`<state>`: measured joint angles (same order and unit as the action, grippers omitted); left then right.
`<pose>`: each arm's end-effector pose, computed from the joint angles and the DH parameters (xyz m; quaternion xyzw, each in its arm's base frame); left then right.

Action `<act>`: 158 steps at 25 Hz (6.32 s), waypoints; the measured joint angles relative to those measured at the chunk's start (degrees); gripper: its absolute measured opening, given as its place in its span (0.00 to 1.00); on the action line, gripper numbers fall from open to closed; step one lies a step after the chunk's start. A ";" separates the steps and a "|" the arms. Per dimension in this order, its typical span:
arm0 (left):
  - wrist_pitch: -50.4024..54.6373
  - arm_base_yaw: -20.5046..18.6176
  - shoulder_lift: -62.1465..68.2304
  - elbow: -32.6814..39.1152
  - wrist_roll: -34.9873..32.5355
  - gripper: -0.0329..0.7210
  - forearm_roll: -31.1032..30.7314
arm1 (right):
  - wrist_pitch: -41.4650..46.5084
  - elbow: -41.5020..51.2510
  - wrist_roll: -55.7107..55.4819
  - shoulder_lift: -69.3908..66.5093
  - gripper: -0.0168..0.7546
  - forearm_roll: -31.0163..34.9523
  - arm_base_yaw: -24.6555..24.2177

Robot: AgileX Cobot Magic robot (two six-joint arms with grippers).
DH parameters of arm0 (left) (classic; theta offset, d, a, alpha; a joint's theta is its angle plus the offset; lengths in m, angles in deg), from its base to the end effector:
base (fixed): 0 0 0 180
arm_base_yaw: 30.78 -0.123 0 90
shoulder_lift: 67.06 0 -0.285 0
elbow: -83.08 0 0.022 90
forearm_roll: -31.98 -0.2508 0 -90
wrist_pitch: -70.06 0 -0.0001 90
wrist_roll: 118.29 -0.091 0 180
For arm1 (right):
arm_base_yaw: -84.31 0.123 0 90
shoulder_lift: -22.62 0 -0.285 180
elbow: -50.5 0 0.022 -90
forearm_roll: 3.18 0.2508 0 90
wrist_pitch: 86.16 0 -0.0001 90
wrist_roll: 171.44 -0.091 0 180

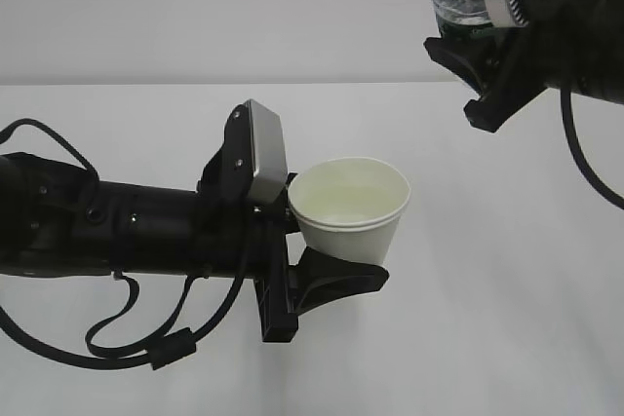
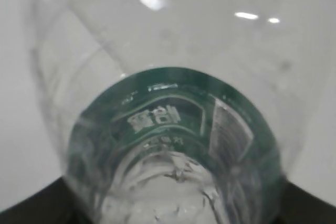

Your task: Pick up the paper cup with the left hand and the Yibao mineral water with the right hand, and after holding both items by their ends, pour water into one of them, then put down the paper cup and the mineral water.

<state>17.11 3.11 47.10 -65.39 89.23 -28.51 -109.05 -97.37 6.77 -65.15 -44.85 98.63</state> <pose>0.2443 -0.2401 0.1631 0.5310 0.5967 -0.3745 0.4709 0.2879 0.0977 0.2829 -0.4115 0.6591 -0.0256 0.6290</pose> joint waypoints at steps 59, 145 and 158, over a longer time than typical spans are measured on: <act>0.04 0.00 0.00 0.00 -0.73 0.63 2.26 | 0.12 0.00 -27.95 0.00 0.58 0.28 0.00; 2.19 -18.45 0.00 0.13 -5.62 0.63 18.01 | 2.63 0.00 -28.31 0.00 0.58 0.51 0.00; 2.55 -21.26 0.00 0.13 -5.62 0.63 18.01 | 2.63 0.00 -28.31 0.00 0.58 0.51 0.00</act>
<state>19.67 -18.14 47.10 -65.26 83.61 -10.50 -106.43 -97.37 -21.54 -65.15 -44.35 98.63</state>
